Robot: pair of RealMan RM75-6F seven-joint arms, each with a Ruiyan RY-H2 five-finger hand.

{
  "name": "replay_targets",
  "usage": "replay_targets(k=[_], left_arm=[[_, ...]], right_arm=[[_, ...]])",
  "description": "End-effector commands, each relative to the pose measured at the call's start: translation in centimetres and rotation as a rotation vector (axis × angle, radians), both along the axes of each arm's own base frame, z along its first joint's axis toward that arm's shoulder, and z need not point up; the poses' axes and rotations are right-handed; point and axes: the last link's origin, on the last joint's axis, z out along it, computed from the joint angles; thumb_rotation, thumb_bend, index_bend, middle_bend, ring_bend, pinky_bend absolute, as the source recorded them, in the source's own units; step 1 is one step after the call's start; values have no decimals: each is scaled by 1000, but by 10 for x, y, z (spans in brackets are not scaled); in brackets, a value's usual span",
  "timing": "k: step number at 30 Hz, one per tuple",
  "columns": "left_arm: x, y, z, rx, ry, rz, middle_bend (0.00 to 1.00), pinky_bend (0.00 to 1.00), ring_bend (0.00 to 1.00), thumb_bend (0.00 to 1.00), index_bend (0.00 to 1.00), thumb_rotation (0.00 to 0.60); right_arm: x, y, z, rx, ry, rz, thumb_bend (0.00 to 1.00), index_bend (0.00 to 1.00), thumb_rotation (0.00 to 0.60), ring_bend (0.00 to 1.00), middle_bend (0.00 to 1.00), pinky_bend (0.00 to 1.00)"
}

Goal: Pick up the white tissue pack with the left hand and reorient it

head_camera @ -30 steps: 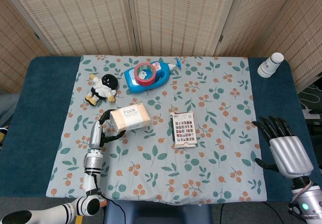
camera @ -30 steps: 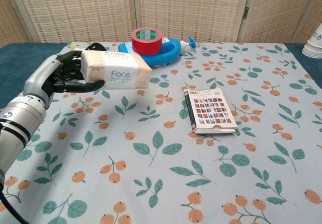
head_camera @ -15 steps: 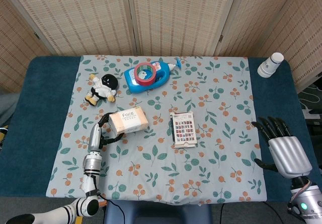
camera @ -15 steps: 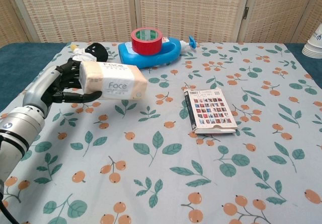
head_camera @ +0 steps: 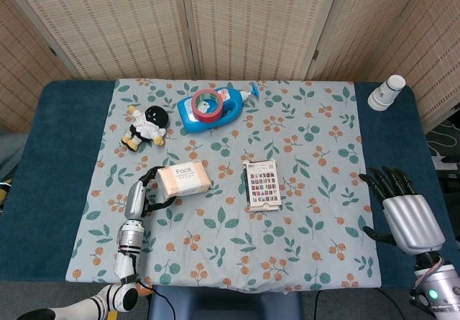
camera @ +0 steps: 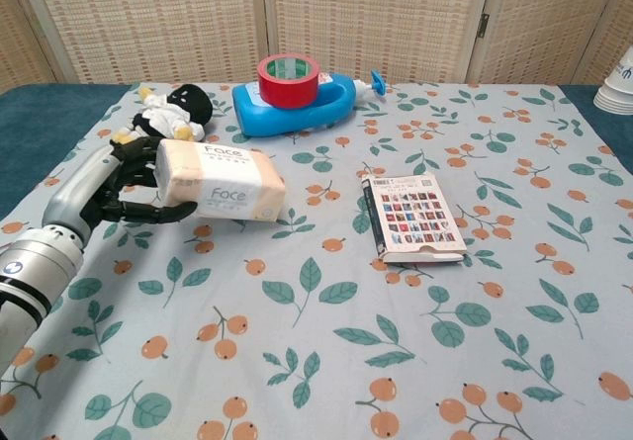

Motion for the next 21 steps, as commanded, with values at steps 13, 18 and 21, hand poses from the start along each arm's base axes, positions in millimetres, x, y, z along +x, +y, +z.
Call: replay_targets(k=[13,18,21], left_arm=[[-9,-4,-7,-24,0,25,598,226,314,212,421,600],[-9,-6,-7,-55,-16,11,440,220,222,157,209,600],[-11,-7,-8,-87,-15,5,268,191,94,130,24,600]], right_arm=[[-1,-1,-1,4,3,-5,114,145,600,0,58,43],[1,-1,-2,-1,-4,10,114,149,600,0,58,44],[5,-2,-1,-26,-37,66,115,186,600,0,60,54]])
